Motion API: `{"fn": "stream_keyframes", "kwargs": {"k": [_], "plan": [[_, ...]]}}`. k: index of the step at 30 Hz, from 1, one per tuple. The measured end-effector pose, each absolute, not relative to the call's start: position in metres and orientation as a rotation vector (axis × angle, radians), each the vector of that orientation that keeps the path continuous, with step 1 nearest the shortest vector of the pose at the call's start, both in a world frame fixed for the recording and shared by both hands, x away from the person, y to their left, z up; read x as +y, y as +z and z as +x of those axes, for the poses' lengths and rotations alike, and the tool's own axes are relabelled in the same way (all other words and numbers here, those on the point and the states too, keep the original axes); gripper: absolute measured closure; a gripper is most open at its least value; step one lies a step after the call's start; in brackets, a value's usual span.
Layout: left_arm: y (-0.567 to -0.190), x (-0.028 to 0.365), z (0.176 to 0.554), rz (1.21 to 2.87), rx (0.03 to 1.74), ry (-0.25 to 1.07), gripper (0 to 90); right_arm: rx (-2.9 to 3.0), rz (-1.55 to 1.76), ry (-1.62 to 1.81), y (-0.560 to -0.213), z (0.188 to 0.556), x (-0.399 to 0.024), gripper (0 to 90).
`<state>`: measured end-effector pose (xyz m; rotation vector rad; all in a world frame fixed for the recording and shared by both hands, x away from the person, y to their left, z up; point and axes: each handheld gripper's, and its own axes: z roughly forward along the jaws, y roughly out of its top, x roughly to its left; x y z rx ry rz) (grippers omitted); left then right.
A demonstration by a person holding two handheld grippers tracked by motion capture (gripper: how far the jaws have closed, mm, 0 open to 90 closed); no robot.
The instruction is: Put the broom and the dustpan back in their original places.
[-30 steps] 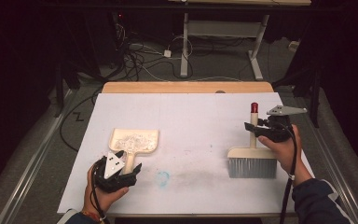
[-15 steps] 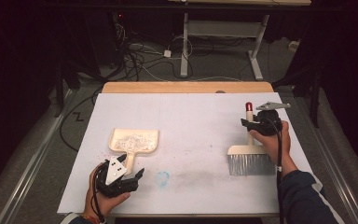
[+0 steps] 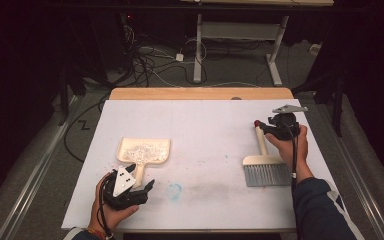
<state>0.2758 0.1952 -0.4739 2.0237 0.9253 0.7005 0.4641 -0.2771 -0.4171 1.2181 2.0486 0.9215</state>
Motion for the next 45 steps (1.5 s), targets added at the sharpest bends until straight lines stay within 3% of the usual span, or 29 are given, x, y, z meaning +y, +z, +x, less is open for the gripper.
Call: {"fn": "stream_keyframes", "kwargs": {"k": [18, 35, 45], "plan": [[-0.475, 0.193, 0.276, 2.05, 0.916, 0.703, 20.5, 1.977, 1.171, 1.127, -0.404, 0.443, -0.279, 43.9], [-0.476, 0.192, 0.275, 2.063, 0.922, 0.699, 20.4, 1.866, 1.125, 1.178, -0.401, 0.424, -0.27, 21.3], [-0.478, 0.191, 0.275, 2.077, 0.919, 0.69, 19.5, 1.863, 1.07, 1.204, -0.4, 0.412, -0.264, 17.8]]}}
